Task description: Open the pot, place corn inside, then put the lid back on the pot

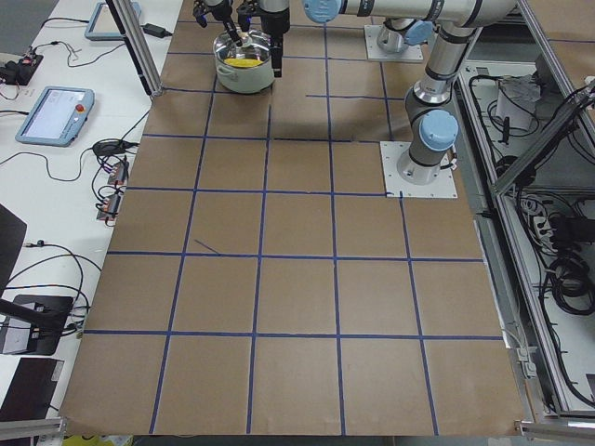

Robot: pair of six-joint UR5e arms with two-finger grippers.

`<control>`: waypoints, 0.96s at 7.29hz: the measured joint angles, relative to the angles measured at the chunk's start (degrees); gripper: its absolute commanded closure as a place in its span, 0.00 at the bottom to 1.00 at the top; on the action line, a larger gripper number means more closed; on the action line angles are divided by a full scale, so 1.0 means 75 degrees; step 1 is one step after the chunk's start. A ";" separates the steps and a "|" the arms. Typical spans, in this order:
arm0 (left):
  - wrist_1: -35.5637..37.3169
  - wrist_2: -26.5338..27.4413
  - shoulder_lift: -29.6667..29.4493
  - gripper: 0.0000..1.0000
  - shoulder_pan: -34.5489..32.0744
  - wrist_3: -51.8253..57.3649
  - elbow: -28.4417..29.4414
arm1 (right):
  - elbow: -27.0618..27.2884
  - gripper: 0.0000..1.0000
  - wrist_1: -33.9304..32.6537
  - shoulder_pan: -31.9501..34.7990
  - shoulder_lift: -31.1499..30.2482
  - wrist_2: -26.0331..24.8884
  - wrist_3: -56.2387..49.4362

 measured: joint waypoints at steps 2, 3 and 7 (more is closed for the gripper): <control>0.0000 -0.0002 0.0007 0.00 0.0000 0.0000 0.0000 | 0.0000 0.21 -0.0008 0.0015 -0.0014 0.0007 0.0050; 0.0000 0.0000 0.0010 0.00 0.0000 0.0000 0.0000 | 0.0002 0.22 0.0014 0.0031 -0.0036 -0.0005 0.0135; 0.0008 0.0006 0.0008 0.00 0.0000 0.0000 0.0000 | 0.0015 0.22 0.0505 0.0048 -0.0129 -0.0019 0.0548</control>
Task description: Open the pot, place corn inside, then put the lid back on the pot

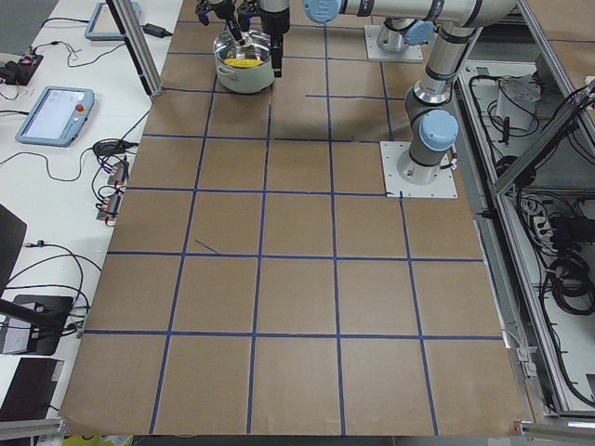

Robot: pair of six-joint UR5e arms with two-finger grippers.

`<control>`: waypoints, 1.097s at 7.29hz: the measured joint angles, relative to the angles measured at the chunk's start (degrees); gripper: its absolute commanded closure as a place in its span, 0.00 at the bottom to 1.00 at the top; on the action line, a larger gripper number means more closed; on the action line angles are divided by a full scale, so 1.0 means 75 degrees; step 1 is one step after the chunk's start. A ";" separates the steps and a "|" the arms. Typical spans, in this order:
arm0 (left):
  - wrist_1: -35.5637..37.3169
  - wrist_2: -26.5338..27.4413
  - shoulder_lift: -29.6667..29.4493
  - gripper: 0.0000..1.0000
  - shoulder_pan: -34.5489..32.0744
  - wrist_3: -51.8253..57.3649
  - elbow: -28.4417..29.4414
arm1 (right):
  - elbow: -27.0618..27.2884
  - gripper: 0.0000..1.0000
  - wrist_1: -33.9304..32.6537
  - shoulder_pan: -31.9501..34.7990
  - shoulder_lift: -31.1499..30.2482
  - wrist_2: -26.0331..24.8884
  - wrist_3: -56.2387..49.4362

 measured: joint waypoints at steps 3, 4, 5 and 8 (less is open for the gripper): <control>-0.0006 -0.0002 0.0007 0.00 0.0000 0.0000 -0.0004 | -0.0002 0.22 0.0073 0.0004 0.0039 0.0089 0.0059; -0.0007 -0.0001 0.0016 0.00 0.0000 0.0003 -0.0004 | -0.0003 0.22 0.0073 0.0007 0.0043 0.0206 0.0105; -0.0006 0.0000 0.0025 0.00 0.0000 0.0011 -0.0007 | -0.0003 0.22 0.0073 0.0010 0.0050 0.0268 0.0138; 0.0003 0.0000 0.0036 0.00 0.0000 0.0021 -0.0011 | -0.0011 0.21 0.0090 -0.0026 -0.0020 0.0180 0.0113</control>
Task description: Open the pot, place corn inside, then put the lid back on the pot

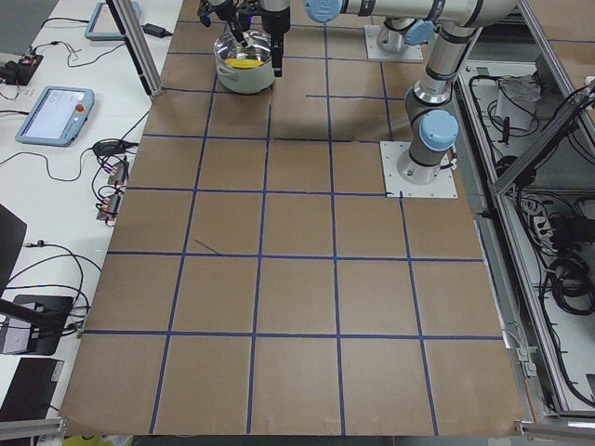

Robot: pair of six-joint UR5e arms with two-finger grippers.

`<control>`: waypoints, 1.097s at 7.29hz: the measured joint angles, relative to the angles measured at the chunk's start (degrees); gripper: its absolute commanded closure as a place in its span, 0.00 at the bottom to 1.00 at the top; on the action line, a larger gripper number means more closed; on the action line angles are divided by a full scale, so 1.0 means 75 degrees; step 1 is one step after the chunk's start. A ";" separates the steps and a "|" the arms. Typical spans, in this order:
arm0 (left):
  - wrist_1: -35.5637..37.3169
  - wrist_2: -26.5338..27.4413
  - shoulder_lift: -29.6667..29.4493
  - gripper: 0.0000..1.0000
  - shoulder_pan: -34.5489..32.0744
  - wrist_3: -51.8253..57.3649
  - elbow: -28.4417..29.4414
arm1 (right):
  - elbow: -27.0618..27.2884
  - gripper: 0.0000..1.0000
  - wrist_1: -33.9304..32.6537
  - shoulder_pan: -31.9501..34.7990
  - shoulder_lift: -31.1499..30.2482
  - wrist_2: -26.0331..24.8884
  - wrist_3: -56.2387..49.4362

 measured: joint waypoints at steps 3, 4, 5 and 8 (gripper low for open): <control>0.0001 0.0000 -0.0008 0.00 0.0000 -0.0006 0.0000 | 0.0065 0.29 0.0400 -0.0067 -0.0557 -0.0388 0.0016; 0.0001 0.0000 -0.0005 0.00 0.0000 -0.0001 0.0000 | 0.0122 0.29 0.0651 -0.0069 -0.0937 -0.0395 0.0084; 0.0001 0.0000 -0.0003 0.00 0.0000 0.0001 0.0000 | 0.0157 0.30 0.0839 -0.0073 -0.1297 -0.0378 0.0166; 0.0001 0.0000 -0.0008 0.00 0.0000 -0.0008 -0.0001 | 0.0364 0.25 0.0795 -0.0046 -0.1800 -0.0358 0.0329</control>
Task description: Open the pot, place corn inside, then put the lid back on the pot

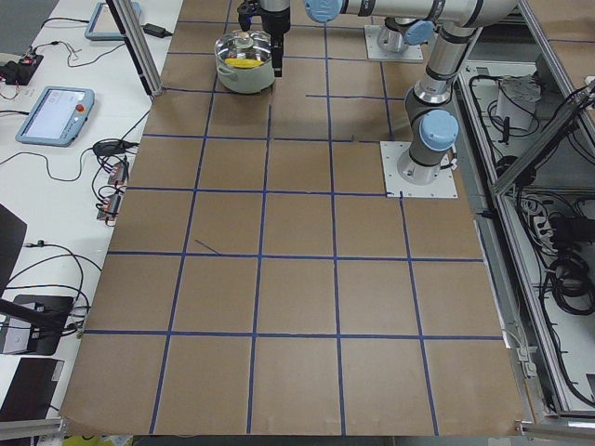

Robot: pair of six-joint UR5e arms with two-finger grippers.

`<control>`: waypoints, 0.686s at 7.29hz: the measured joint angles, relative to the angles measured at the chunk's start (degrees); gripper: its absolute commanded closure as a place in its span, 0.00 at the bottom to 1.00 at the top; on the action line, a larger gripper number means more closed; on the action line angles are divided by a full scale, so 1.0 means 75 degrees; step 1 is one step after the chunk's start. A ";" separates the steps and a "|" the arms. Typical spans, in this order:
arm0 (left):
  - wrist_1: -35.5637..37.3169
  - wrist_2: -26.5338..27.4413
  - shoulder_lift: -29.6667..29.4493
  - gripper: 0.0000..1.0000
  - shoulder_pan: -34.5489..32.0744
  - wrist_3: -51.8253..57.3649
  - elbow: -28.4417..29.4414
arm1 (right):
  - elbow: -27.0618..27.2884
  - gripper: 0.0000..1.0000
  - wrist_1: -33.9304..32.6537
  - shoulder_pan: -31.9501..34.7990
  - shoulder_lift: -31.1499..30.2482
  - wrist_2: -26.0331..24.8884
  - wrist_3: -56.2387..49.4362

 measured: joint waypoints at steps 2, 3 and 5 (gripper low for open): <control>0.0000 0.0000 -0.0001 0.00 0.0000 -0.0001 0.0000 | 0.0108 0.26 -0.0694 0.0108 0.0018 0.0022 0.0162; 0.0000 0.0000 -0.0001 0.00 0.0000 0.0001 0.0000 | 0.0160 0.26 -0.0895 0.0135 0.0015 0.0012 0.0178; 0.0000 0.0000 -0.0001 0.00 0.0000 0.0001 0.0000 | 0.0317 0.24 -0.1031 0.0199 -0.0181 0.0024 0.0178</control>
